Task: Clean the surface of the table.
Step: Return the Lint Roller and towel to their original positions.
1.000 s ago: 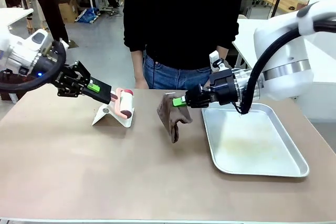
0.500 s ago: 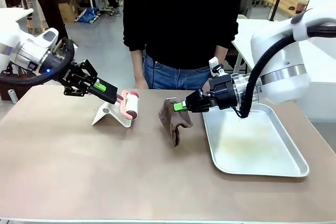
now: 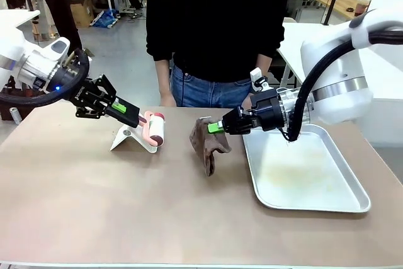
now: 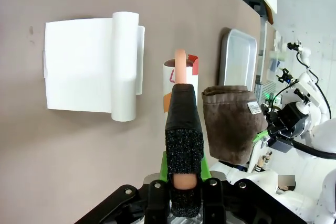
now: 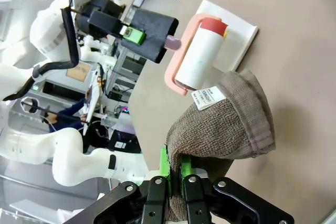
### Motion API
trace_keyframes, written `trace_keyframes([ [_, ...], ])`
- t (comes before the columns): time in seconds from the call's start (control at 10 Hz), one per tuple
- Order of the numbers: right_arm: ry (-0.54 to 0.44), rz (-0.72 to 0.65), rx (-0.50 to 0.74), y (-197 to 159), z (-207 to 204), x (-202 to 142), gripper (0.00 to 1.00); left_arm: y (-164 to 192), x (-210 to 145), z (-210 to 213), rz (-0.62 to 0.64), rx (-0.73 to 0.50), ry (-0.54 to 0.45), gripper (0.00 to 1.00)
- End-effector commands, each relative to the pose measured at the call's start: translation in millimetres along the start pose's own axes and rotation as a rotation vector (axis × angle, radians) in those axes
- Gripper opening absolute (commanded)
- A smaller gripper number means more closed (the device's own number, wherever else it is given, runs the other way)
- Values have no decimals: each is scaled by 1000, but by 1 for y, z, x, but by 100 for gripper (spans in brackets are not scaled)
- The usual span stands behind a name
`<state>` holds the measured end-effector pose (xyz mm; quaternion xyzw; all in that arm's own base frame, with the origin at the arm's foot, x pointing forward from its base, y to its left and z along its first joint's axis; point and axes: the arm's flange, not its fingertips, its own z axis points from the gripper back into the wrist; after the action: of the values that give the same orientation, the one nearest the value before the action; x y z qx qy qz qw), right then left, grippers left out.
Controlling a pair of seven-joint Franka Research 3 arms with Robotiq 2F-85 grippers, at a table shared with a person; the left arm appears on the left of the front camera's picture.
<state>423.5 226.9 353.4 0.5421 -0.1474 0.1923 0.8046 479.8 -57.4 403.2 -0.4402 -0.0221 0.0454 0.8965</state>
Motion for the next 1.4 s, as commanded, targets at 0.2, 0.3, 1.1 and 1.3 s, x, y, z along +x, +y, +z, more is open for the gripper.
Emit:
trace_keyframes([
  [0.2, -80, -22, -41, -37, -15, 1, 9, -5, 4, 1, -26, 73, 49, 22],
  [0.3, -83, -11, -49, -41, -16, -3, 9, -12, 8, -1, -30, 94, 44, 22],
  [1.1, -209, 84, 6, -58, -30, -18, 9, -44, 52, -29, -62, 230, 49, 22],
  [1.3, -189, -8, -41, -64, -32, -15, 9, -43, 53, -32, -59, 257, 39, 22],
])
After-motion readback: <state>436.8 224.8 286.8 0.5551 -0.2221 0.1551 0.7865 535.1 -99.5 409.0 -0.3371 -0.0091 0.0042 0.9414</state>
